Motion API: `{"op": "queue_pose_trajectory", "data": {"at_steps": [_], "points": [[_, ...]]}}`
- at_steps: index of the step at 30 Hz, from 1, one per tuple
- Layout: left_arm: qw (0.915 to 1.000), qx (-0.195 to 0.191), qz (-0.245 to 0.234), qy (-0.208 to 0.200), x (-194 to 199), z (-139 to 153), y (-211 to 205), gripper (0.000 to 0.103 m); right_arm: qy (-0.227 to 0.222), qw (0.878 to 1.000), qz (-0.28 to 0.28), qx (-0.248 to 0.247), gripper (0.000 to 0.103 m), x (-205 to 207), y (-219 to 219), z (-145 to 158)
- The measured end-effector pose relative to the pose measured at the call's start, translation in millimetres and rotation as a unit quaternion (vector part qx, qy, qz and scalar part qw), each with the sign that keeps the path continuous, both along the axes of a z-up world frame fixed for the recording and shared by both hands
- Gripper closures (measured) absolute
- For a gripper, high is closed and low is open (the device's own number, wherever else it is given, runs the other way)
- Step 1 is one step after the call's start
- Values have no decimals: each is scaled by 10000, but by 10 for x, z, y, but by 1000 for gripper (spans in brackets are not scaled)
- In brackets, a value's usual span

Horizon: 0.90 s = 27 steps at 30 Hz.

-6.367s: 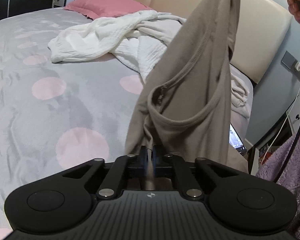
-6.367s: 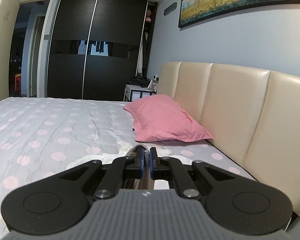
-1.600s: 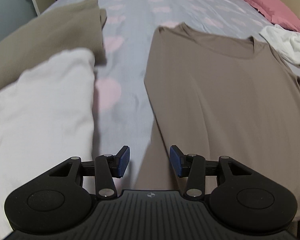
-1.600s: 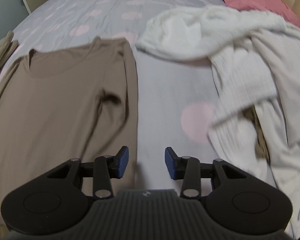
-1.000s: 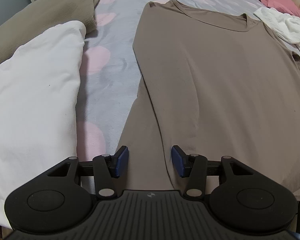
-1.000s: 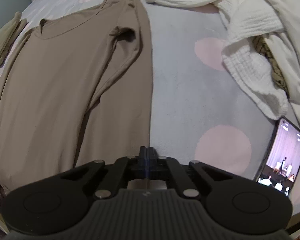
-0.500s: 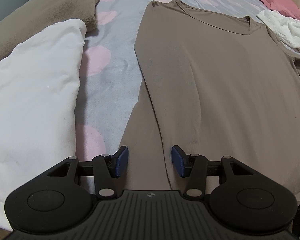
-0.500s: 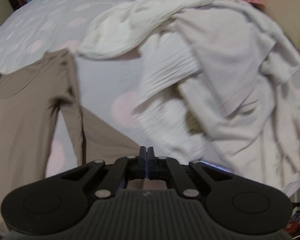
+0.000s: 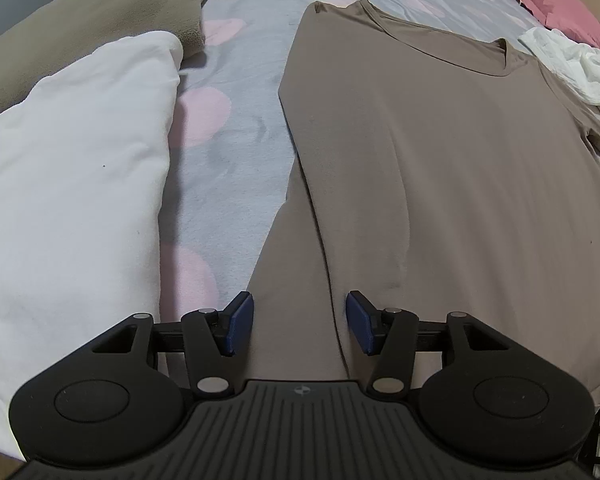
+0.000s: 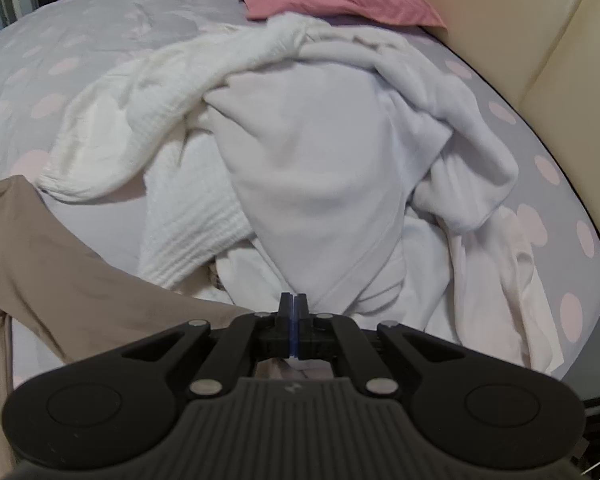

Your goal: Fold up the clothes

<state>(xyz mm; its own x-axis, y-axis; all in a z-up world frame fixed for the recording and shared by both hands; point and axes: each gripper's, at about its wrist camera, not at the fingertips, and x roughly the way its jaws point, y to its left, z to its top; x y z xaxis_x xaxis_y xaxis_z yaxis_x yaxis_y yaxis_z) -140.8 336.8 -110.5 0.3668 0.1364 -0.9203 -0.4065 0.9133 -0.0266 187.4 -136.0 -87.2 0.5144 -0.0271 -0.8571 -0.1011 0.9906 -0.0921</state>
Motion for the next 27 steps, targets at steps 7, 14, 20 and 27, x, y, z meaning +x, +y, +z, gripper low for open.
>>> {"op": "queue_pose_trajectory", "data": {"at_steps": [7,14,20,27], "points": [[9999,103,5,-30,72,-2,22,53,-324,9942,570,855,97,-78,305,123],[9985,212,157,-470,151,159,85,53,-303,9825,1320,1281,79,28,910,6],[9975,148,435,-531,250,112,235,53,-27,9753,1667,1451,79,311,1337,-295],[9973,30,593,-436,354,11,317,53,373,9764,1791,1151,83,610,1613,-681]]}}
